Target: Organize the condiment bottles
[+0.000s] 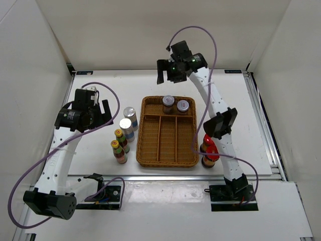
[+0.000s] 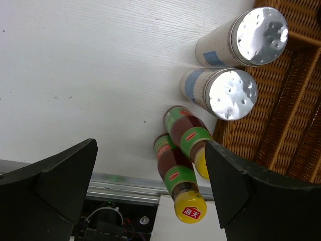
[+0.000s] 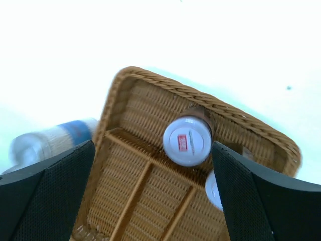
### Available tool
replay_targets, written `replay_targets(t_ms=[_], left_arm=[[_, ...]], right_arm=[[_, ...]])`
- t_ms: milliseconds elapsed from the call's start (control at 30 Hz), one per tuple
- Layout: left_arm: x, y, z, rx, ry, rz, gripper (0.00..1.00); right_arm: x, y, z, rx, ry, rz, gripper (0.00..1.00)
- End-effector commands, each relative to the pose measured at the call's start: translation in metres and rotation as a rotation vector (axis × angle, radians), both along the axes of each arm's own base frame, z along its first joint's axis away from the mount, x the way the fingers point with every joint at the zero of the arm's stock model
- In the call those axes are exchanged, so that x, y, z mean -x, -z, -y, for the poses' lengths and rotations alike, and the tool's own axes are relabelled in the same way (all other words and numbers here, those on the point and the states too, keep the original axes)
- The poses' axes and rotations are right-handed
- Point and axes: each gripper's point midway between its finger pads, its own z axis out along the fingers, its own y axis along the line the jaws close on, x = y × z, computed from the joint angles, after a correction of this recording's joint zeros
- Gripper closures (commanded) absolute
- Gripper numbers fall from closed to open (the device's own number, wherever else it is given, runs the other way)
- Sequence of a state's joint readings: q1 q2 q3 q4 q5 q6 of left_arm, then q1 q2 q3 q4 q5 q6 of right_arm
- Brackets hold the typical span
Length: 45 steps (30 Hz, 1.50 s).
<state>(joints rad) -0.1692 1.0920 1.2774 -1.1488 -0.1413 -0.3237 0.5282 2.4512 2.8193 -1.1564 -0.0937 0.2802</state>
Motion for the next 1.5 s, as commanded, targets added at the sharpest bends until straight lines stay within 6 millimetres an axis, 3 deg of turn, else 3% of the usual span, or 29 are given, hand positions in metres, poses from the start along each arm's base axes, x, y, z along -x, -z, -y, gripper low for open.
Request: replay_targets(t_ms=[0,67,167,200,267,300,333,367,400,433,467,533,600,667,700,767,833,967,1033,1233,1367,1467], left_arm=[[0.004,-0.007,0.005,0.051,-0.015,0.020,0.01],[0.007,-0.004,0.008,0.072,-0.015,0.014,0.01],[0.009,0.005,0.014,0.100,-0.006,-0.003,0.01],[0.010,0.006,0.013,0.102,-0.005,0.006,0.01],[0.014,0.013,0.012,0.098,-0.019,-0.007,0.01],[0.016,0.020,0.011,0.094,-0.020,-0.027,0.01],[0.016,0.020,0.012,0.109,-0.039,-0.027,0.01],[0.018,0.025,0.012,0.106,-0.040,-0.043,0.01],[0.020,0.028,0.019,0.133,-0.026,-0.047,0.01],[0.019,0.030,0.021,0.150,-0.029,-0.046,0.01],[0.019,0.030,0.023,0.157,-0.024,-0.048,0.01],[0.020,0.033,0.029,0.182,-0.027,-0.055,0.01],[0.020,0.035,0.031,0.199,-0.027,-0.058,0.01],[0.021,0.035,0.035,0.206,-0.013,-0.061,0.01],[0.019,0.034,0.036,0.208,-0.012,-0.052,0.01],[0.019,0.034,0.038,0.208,-0.002,-0.053,0.01],[0.019,0.034,0.038,0.208,-0.002,-0.053,0.01],[0.020,0.032,0.037,0.192,0.008,-0.051,0.01],[0.017,0.022,0.033,0.171,0.002,-0.023,0.01],[0.013,-0.006,0.003,0.034,-0.082,0.040,0.01],[0.005,-0.034,-0.007,-0.006,-0.112,0.105,0.01],[0.001,-0.040,-0.011,-0.028,-0.122,0.120,0.01]], right_arm=[[0.020,-0.090,0.014,-0.059,-0.029,0.173,0.00],[0.030,-0.100,0.036,0.004,0.028,0.179,0.00],[0.063,-0.083,0.075,0.132,0.116,0.036,0.00],[0.084,-0.073,0.090,0.196,0.116,-0.043,0.00],[0.104,-0.063,0.099,0.247,0.142,-0.117,0.00],[0.119,-0.074,0.108,0.271,0.161,-0.101,0.00],[0.128,-0.053,0.120,0.387,0.208,-0.134,0.00],[0.134,-0.050,0.129,0.413,0.236,-0.139,0.00],[0.142,-0.068,0.137,0.364,0.269,-0.083,0.00],[0.158,-0.041,0.146,0.412,0.278,-0.157,0.00],[0.173,-0.056,0.159,0.353,0.340,-0.134,0.00],[0.188,-0.046,0.171,0.299,0.367,-0.175,0.00],[0.219,-0.033,0.187,0.280,0.390,-0.235,0.00],[0.239,-0.034,0.190,0.228,0.369,-0.227,0.00],[0.249,-0.020,0.195,0.250,0.368,-0.254,0.00],[0.263,-0.017,0.199,0.224,0.381,-0.258,0.00],[0.274,-0.001,0.206,0.245,0.380,-0.284,0.00],[0.275,0.020,0.204,0.249,0.374,-0.303,0.00],[0.283,0.038,0.208,0.284,0.373,-0.346,0.00],[0.290,0.075,0.212,0.326,0.371,-0.397,0.00],[0.286,0.085,0.213,0.340,0.368,-0.389,0.00],[0.274,0.086,0.214,0.353,0.379,-0.342,0.00]])
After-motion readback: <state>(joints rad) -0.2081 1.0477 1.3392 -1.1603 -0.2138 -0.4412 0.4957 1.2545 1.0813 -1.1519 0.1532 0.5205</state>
